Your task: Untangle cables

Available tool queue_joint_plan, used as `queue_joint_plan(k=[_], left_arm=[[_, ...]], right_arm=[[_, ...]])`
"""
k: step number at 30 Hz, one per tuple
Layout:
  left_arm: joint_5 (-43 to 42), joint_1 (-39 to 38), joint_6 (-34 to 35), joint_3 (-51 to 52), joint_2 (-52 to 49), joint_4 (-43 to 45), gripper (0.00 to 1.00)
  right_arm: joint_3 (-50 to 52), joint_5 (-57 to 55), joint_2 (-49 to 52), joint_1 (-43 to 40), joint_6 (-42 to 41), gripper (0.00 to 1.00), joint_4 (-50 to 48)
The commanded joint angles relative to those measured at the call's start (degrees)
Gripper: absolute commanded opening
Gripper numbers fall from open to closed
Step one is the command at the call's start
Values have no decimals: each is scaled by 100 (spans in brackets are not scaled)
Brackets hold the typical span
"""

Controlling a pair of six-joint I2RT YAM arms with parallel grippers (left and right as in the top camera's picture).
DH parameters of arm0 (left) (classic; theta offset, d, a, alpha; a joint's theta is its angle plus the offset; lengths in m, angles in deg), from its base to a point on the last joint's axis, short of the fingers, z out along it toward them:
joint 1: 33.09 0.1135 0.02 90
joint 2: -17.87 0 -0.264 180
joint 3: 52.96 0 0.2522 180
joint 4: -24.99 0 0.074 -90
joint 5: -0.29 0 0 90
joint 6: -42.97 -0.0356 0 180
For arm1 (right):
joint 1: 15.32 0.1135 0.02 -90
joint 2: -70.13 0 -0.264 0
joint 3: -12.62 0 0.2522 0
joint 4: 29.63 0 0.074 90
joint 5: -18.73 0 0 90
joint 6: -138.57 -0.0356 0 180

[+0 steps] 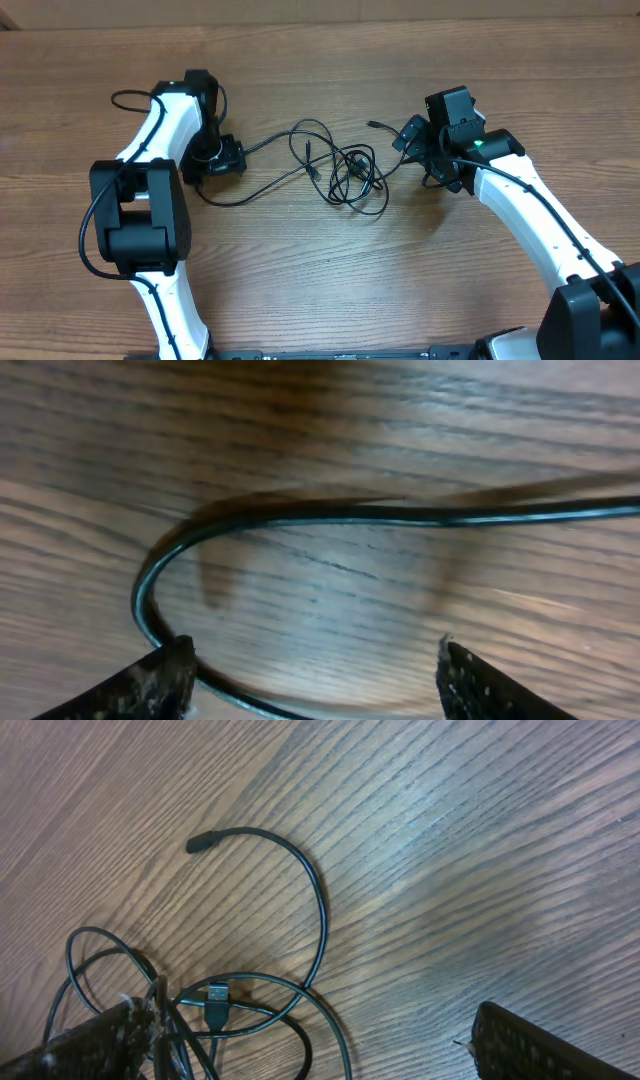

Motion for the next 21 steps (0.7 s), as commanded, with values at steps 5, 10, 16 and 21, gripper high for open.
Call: queue_joint_plan(k=[5, 10, 16, 21], left_arm=[[461, -39, -63, 402, 11, 210, 52], [387, -39, -50, 417, 11, 299, 9], [-35, -35, -44, 168, 85, 66, 4], [-184, -39, -44, -1086, 588, -509, 4]], right_arm=[[-68, -120, -101, -15, -2, 100, -85], [-68, -120, -101, -17, 0, 100, -98], [-68, -120, -101, -15, -2, 100, -96], [-68, -120, -101, -15, -2, 100, -101]])
